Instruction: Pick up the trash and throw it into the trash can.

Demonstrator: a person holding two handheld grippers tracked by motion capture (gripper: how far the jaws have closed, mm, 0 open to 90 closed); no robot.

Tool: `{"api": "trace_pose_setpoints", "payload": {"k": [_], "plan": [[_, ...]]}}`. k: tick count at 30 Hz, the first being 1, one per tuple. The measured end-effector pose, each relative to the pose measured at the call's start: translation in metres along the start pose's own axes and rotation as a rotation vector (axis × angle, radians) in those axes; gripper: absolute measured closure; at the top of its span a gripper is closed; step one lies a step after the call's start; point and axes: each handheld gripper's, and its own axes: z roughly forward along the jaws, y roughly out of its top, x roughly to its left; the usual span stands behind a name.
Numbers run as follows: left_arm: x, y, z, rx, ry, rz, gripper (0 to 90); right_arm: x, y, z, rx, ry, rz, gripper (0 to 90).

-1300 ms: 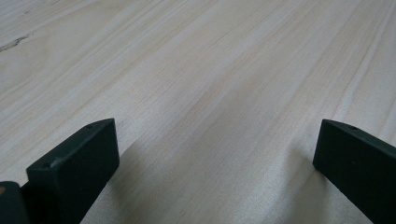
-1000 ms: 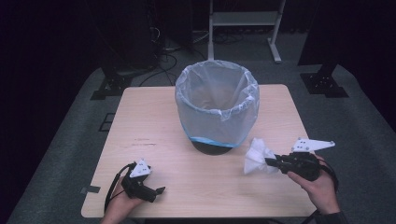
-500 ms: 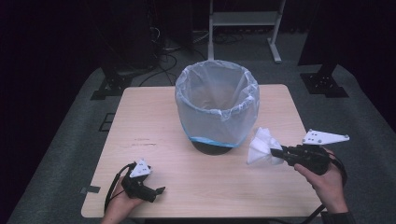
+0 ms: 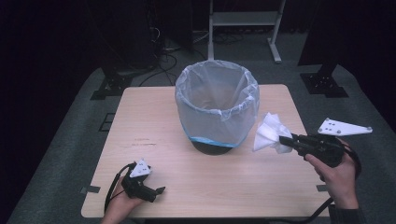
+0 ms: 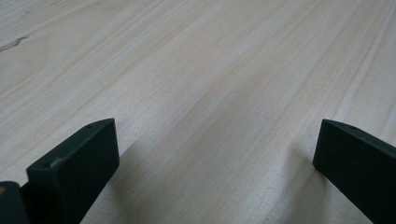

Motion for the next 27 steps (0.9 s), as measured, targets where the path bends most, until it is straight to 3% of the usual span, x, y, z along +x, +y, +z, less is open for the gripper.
{"api": "trace_pose_setpoints", "payload": {"k": [14, 27], "plan": [[0.0, 0.0, 0.0, -0.004, 0.002, -0.004, 0.0, -0.004, 0.033, -0.015, -0.077, -0.004, -0.005, 77.9], [0.0, 0.0, 0.0, 0.0, 0.003, -0.003, 0.0, -0.003, 0.07, -0.012, -0.121, 0.029, -0.035, 77.9]]}}
